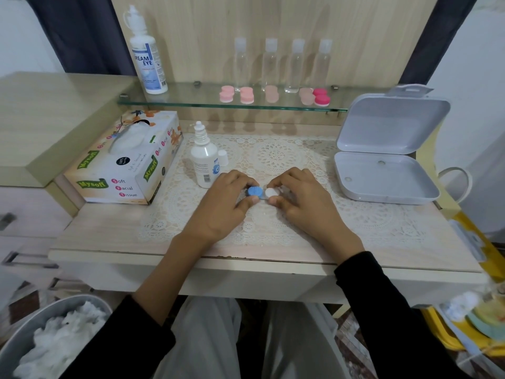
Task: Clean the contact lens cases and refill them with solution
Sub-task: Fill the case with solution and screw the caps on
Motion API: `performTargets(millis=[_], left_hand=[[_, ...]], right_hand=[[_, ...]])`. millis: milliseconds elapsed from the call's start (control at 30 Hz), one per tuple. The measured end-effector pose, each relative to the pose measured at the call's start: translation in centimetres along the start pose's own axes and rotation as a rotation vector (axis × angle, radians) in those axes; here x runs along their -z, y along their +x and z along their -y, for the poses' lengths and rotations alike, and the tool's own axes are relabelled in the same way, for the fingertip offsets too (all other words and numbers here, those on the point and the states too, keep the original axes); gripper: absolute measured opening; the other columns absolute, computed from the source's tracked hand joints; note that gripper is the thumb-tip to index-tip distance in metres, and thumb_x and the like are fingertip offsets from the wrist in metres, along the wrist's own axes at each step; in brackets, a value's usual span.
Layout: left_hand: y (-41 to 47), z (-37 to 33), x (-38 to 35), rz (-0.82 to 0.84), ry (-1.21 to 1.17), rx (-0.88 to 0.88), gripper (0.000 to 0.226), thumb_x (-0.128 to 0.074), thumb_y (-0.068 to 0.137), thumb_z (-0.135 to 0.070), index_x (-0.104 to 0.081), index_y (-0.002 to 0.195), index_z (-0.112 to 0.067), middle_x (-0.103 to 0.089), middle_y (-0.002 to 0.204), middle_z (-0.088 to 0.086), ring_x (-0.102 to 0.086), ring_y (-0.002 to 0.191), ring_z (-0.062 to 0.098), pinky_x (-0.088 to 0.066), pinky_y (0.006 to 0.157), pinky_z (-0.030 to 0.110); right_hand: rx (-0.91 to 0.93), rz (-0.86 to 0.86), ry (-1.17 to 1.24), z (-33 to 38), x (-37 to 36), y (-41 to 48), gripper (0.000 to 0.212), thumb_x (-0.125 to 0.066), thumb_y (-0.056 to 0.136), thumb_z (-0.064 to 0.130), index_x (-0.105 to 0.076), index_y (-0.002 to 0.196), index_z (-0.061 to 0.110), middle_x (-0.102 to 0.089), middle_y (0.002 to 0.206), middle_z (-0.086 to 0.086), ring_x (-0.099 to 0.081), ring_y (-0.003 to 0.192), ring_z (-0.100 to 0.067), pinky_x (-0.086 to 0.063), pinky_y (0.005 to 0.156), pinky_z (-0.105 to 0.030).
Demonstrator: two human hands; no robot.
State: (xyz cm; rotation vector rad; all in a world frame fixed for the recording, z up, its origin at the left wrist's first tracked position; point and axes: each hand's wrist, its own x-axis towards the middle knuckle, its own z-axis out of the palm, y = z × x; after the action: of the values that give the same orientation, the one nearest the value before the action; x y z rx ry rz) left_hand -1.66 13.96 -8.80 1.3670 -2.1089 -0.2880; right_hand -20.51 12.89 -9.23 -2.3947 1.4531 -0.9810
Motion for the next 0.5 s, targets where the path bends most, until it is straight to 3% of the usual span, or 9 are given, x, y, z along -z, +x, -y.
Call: performTargets(millis=[267, 400, 500], left_hand=[[-0.26, -0.30, 0.02, 0.008, 0.054, 0.003, 0.033, -0.053, 0.095, -0.027, -0.054, 0.125, -0.013, -0.052, 0.121, -0.001, -0.047, 0.112, 0.015, -0.042, 0.095, 0.032], [-0.48, -0.59, 0.12, 0.026, 0.102, 0.036, 0.050, -0.047, 0.098, -0.030, -0.037, 0.143, -0.012, -0.036, 0.148, 0.001, -0.029, 0.137, 0.013, -0.022, 0.109, 0.022], [-0.56, -0.54, -0.05, 0.067, 0.125, 0.077, 0.052, -0.041, 0.100, -0.033, -0.032, 0.147, -0.014, -0.026, 0.155, -0.001, -0.018, 0.143, 0.010, -0.015, 0.112, 0.022]], right_hand=[[0.004, 0.004, 0.027, 0.21, 0.25, -0.15, 0.025, -0.063, 0.083, 0.035, -0.067, 0.102, 0.019, -0.057, 0.098, 0.011, -0.043, 0.091, -0.011, -0.039, 0.073, -0.028], [-0.019, 0.010, 0.057, 0.18, 0.42, -0.18, 0.028, -0.061, 0.079, 0.037, -0.068, 0.098, 0.017, -0.055, 0.094, 0.011, -0.044, 0.091, -0.010, -0.039, 0.074, -0.027], [-0.058, -0.008, 0.094, 0.08, 0.55, -0.12, 0.028, -0.065, 0.078, 0.038, -0.067, 0.096, 0.016, -0.052, 0.092, 0.012, -0.046, 0.093, -0.009, -0.039, 0.076, -0.025]])
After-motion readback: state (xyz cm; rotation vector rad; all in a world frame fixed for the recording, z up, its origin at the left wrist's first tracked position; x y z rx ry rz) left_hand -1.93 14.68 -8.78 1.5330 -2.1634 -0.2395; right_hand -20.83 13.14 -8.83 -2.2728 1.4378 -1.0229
